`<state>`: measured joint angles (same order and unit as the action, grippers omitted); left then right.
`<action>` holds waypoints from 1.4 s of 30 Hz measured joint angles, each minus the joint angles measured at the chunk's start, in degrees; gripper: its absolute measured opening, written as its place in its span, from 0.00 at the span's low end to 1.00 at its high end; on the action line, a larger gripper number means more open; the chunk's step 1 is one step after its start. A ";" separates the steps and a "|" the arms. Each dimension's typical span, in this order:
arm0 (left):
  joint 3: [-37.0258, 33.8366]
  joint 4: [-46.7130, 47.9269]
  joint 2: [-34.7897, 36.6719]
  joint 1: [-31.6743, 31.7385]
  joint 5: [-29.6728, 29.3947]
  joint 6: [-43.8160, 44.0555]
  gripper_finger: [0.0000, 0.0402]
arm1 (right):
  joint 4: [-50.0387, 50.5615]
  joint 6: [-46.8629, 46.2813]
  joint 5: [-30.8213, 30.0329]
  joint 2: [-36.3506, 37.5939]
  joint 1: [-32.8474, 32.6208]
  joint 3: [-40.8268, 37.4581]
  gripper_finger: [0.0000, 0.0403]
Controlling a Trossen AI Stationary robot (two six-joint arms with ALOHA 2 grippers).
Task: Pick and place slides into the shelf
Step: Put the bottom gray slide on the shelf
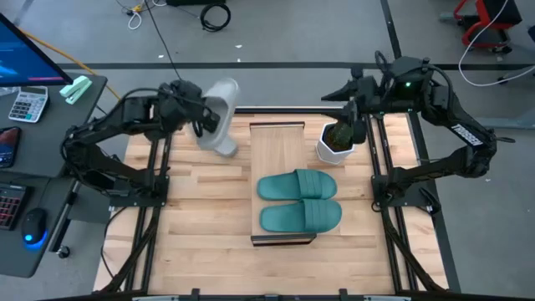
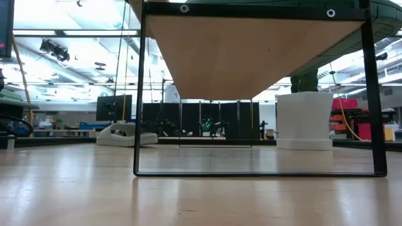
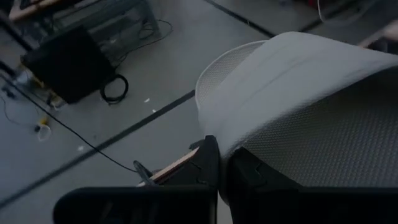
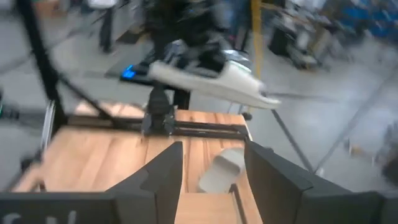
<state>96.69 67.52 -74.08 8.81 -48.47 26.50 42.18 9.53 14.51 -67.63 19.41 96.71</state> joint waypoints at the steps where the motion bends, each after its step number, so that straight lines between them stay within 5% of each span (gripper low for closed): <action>1: 0.61 -0.17 -0.02 0.63 0.02 0.62 0.03 | -0.01 3.31 0.51 -0.43 -0.79 0.00 0.44; 6: 1.65 -2.73 -0.17 3.59 0.60 1.80 0.03 | -0.17 22.98 -0.10 -4.54 -7.30 0.00 0.44; 17: 1.67 -5.01 -3.93 8.01 3.78 1.57 0.03 | -14.08 56.90 -16.87 -15.57 -16.46 0.00 0.45; 35: 1.67 -13.48 -5.84 9.48 5.25 -1.36 0.03 | -18.97 59.06 -23.19 -16.50 -19.71 0.00 0.45; 42: 1.67 -15.12 -5.84 9.10 7.31 -1.36 0.03 | -18.96 54.76 -25.21 -16.27 -19.62 0.00 0.55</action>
<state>98.37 52.40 -79.92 17.91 -41.16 25.15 23.22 64.28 -10.70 -83.90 -0.21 96.71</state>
